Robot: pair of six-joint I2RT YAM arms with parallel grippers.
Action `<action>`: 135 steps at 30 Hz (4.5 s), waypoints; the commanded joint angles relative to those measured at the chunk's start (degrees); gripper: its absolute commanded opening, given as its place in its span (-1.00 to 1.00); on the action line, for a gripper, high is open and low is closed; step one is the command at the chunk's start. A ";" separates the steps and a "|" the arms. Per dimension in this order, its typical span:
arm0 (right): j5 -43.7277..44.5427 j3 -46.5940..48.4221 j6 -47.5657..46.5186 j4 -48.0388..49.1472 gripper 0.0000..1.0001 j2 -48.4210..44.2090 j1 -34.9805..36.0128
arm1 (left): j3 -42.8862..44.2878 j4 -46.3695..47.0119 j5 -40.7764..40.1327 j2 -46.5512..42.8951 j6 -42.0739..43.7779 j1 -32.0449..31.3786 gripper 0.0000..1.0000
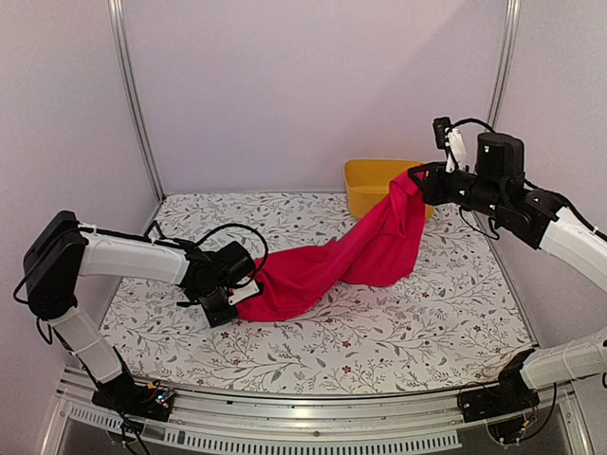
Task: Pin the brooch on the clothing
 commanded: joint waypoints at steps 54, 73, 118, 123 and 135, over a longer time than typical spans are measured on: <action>9.97 17.60 -20.12 -8.87 -1.00 3.70 -5.26 | -2.36 0.53 42.65 -30.84 6.29 4.30 -1.00; 4.08 12.64 -17.63 -6.18 -1.00 7.69 -5.34 | 1.74 18.12 -12.67 -11.16 1.85 -0.59 0.37; 4.11 10.41 -17.36 -5.56 -1.00 9.50 -5.35 | 9.75 6.11 21.61 8.44 14.04 -16.49 -0.18; 4.10 10.12 -17.36 -5.56 -1.00 9.46 -5.35 | 7.99 7.98 16.90 9.24 13.54 -15.05 -0.19; 4.09 10.11 -17.62 -5.56 -1.00 9.42 -5.35 | 6.92 9.19 9.61 8.91 13.21 -14.29 -0.50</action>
